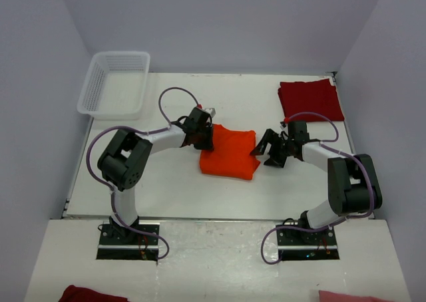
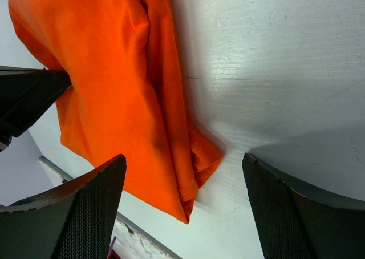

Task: Fold and stack the t-shirts
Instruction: Smooth out wrinkles on the folded tshirt, then put the neatly folded tshirt into the corner of the board with the right arm

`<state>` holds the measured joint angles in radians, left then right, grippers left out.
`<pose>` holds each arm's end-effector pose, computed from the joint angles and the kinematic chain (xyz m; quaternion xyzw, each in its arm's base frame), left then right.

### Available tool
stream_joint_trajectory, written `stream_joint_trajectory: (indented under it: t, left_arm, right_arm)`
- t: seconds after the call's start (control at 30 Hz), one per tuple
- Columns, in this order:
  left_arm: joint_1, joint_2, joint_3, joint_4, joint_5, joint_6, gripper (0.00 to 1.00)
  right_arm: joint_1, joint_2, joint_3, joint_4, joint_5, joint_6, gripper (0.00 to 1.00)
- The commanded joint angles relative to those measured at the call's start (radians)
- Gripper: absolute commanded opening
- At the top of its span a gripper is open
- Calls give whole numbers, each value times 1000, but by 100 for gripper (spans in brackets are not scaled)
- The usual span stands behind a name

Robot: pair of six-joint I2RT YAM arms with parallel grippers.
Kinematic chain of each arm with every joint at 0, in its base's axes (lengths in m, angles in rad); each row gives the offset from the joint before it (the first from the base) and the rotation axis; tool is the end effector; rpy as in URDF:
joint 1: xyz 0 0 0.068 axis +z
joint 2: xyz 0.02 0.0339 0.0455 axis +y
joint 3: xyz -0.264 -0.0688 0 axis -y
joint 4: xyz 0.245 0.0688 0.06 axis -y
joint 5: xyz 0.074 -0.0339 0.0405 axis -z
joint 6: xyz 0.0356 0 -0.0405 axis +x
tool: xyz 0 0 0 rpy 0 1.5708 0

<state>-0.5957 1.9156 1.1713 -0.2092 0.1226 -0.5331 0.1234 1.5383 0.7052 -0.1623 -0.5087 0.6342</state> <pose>0.3232 -0.2243 0.1510 0.0484 0.9499 -0.2115 0.2250 0.2735 0.0514 0.1482 0.1654 0.9160 0.3257 0.1659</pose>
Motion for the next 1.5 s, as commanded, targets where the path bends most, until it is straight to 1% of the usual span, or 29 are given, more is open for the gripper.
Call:
stream_joint_trajectory:
  t: [0.0, 0.17, 0.5, 0.63, 0.67, 0.7, 0.73, 0.83, 0.87, 0.93, 0.97, 1.03, 1.07, 1.13, 1.23, 1.3, 1.37, 1.47]
  left_arm:
    - [8, 14, -41, -47, -20, 30, 0]
    - [7, 14, -64, -27, 6, 21, 0]
    - [7, -18, -99, -24, 5, 19, 0]
    - [7, -20, -104, -22, 14, 24, 0]
    - [7, -20, -105, -22, 15, 24, 0]
    - [7, -20, -107, -22, 15, 24, 0]
    - [7, -20, -108, -22, 15, 24, 0]
    - [5, -20, -110, -21, 20, 24, 0]
    - [5, -20, -110, -19, 20, 24, 0]
    - [4, -20, -110, -18, 25, 22, 0]
    - [4, -20, -110, -19, 26, 21, 0]
    - [-1, -21, -111, -16, 28, 24, 0]
    - [-3, -20, -113, -16, 29, 22, 0]
    - [-9, -27, -122, -10, 28, 25, 0]
    - [-13, -36, -145, 14, 28, 28, 0]
    - [-15, -41, -153, 22, 28, 31, 3]
    - [-19, -55, -163, 34, 31, 36, 8]
    - [-32, -89, -174, 48, 26, 39, 12]
  right_arm:
    - [1, 13, -10, 15, 16, 13, 84]
    - [22, 45, -1, 47, 13, 35, 83]
    - [154, 161, 73, 104, 29, 110, 83]
    - [196, 213, 102, 125, 44, 130, 80]
    - [200, 224, 100, 130, 48, 133, 75]
    - [200, 229, 100, 136, 47, 133, 73]
    - [200, 235, 103, 133, 52, 133, 67]
    - [200, 233, 99, 135, 73, 130, 57]
    - [200, 233, 97, 132, 84, 130, 51]
    - [200, 241, 102, 130, 82, 127, 45]
    - [200, 244, 105, 127, 85, 122, 37]
    - [200, 258, 117, 113, 94, 114, 29]
    - [200, 261, 125, 106, 102, 101, 21]
    - [200, 270, 148, 73, 123, 85, 17]
    - [202, 275, 193, 15, 168, 42, 7]
    - [206, 279, 235, -58, 194, -16, 1]
    - [214, 275, 292, -133, 261, -71, 0]
    - [222, 272, 358, -175, 292, -128, 0]
